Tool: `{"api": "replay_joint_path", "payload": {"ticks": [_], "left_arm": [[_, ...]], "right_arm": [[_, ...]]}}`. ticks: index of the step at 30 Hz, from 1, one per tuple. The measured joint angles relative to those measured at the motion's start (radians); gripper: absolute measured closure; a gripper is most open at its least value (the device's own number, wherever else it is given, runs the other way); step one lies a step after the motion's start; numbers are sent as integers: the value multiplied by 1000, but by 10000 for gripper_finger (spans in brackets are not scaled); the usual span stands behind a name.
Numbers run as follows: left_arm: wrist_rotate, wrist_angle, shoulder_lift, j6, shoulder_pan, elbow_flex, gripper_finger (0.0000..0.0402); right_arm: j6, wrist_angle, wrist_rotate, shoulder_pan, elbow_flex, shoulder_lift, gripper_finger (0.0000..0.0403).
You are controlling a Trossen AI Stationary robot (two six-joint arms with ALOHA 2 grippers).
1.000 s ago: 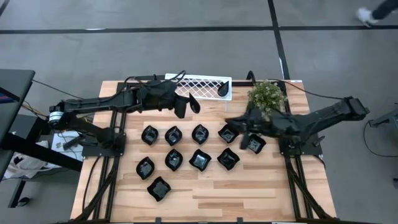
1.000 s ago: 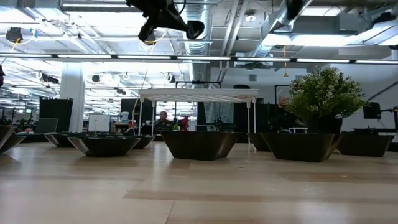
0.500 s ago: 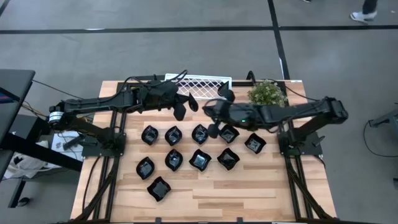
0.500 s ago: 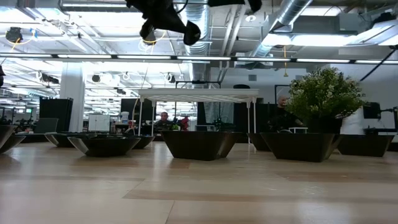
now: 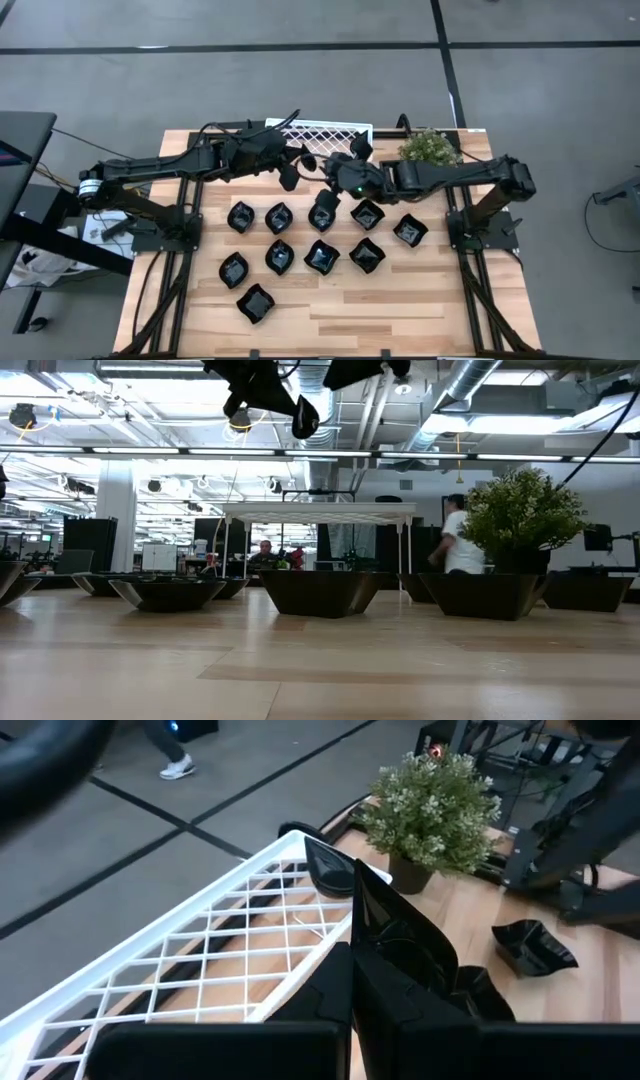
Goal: Pick & Place Mini shaped plates
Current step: Stack the black drop shaped plate on top of the black drop shaped plate on the shelf
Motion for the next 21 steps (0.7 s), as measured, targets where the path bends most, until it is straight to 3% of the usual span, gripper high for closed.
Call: {"api": "replay_joint_path", "payload": {"ticks": [16,21], "left_arm": [[-29,35,0,0,43,0,399],[-29,44,0,0,38,0,399]], "right_arm": [[0,16,-109,-91,2,16,328],[0,36,-139,-120,2,16,297]]}}
